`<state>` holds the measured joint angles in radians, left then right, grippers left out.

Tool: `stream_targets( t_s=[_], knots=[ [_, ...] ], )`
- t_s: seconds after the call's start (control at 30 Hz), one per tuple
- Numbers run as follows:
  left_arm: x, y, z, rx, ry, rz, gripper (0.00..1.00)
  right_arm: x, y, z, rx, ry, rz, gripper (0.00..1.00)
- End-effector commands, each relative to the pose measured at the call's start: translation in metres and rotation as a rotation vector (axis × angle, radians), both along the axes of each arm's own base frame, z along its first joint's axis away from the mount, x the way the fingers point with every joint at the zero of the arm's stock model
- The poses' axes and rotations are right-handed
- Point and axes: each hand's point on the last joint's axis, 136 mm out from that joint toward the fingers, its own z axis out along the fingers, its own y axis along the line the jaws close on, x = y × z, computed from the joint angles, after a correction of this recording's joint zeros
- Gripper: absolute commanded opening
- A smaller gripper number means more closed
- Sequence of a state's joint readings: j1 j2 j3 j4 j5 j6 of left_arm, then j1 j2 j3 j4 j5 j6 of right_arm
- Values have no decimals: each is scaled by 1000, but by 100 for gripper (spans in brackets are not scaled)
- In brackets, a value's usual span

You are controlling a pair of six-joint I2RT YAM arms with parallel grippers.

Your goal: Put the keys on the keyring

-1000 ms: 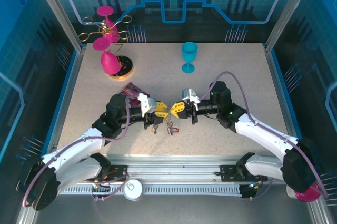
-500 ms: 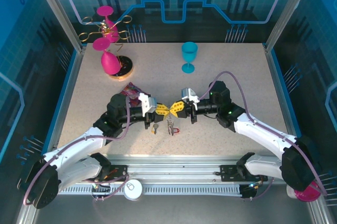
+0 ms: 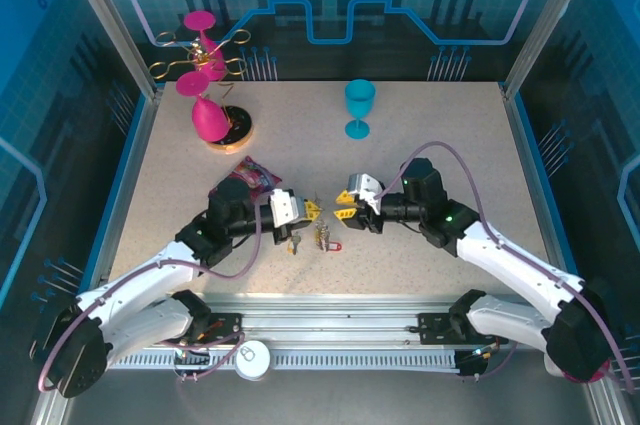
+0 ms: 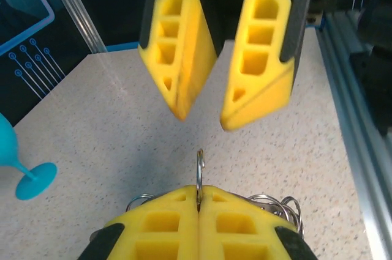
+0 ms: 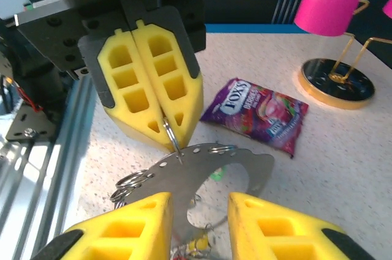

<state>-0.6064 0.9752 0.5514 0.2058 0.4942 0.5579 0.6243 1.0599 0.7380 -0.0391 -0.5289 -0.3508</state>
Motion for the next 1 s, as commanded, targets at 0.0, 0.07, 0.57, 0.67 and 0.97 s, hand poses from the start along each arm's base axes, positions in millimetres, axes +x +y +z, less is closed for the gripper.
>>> stream_targets(
  t_s=[0.0, 0.07, 0.57, 0.67, 0.97],
  knots=[
    [1, 0, 0, 149, -206, -38, 0, -7, -9, -4, -132, -84, 9, 29],
    [0, -1, 0, 173, -256, -53, 0, -14, -6, -4, -144, -101, 40, 28],
    [-9, -10, 1, 160, -219, -113, 0, -26, 24, -15, -133, -130, 159, 28],
    [-11, -10, 0, 159, -195, -121, 0, -23, 26, -16, -135, -139, 150, 25],
    [-16, -11, 0, 157, -157, -142, 0, -23, 32, -17, -133, -142, 158, 23]
  ],
)
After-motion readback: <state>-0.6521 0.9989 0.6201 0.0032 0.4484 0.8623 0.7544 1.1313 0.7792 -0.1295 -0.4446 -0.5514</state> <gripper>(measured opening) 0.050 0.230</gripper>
